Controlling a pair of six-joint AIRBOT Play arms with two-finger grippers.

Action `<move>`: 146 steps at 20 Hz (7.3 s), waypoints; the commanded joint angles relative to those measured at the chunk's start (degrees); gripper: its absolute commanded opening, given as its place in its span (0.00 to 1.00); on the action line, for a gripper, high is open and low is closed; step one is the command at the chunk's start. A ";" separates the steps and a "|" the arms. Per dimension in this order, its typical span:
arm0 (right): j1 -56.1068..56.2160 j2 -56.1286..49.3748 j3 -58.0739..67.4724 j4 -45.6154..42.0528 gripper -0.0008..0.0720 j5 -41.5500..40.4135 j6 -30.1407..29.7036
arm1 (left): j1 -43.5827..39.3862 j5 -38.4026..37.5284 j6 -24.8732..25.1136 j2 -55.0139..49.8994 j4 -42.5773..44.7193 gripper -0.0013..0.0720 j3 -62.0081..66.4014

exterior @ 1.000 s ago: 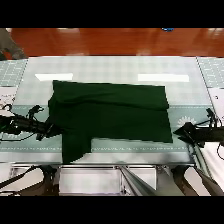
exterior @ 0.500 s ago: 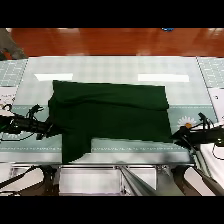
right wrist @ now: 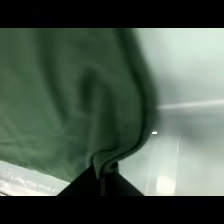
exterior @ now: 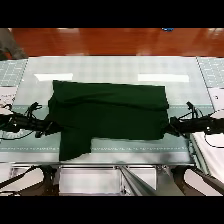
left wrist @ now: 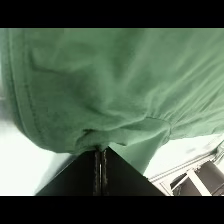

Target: Fold the shirts.

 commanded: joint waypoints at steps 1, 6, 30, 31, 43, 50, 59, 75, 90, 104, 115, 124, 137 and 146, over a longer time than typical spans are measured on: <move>-0.57 3.54 4.35 -1.79 0.04 4.07 -0.63 | 0.04 -2.14 0.17 0.07 -0.13 0.04 3.15; -1.09 4.48 10.93 -0.11 0.04 4.07 -0.66 | -0.02 -2.43 0.22 -0.07 -6.25 0.04 10.64; 3.80 -33.16 43.63 8.39 0.04 -5.77 -1.20 | -12.15 6.60 -6.47 -36.57 -9.84 0.04 56.57; 4.31 -33.44 43.63 8.35 0.04 -6.75 -1.14 | -12.46 6.54 -6.45 -36.98 -9.84 0.04 56.57; -14.60 -13.31 43.06 -2.08 0.58 3.02 1.49 | -0.13 0.39 0.09 -14.36 -2.54 0.71 54.31; -16.44 -10.91 17.16 9.62 0.59 -16.02 -2.69 | -5.73 16.57 11.52 16.09 -23.76 0.71 3.43; -4.57 -29.09 28.96 15.65 0.59 -6.71 -6.64 | -9.14 14.80 11.28 13.46 -22.88 0.71 0.90; 8.02 -26.91 45.94 4.98 0.04 -0.28 -2.19 | -12.61 4.13 11.21 13.46 -27.85 0.04 4.59; 7.72 16.50 32.94 -2.32 0.04 10.29 7.50 | -63.89 11.32 -15.17 -36.54 1.79 0.04 65.48; 8.55 17.38 32.74 3.65 0.04 10.56 8.44 | -58.53 3.10 -18.56 -37.00 1.31 0.04 73.64; 45.90 -17.53 46.34 14.99 0.04 -19.93 10.86 | -31.23 10.88 -5.75 14.03 4.35 0.04 25.90; 53.11 -44.52 67.19 21.92 0.04 -19.15 12.74 | -25.24 12.72 -4.92 25.16 4.11 0.04 9.01; 34.73 -30.45 69.00 7.32 0.55 13.09 13.57 | -9.42 13.16 -3.69 22.84 4.13 0.04 18.16; 27.61 12.15 14.32 -24.20 0.59 -12.09 33.62 | -13.97 13.60 -0.85 23.47 -4.26 0.04 5.99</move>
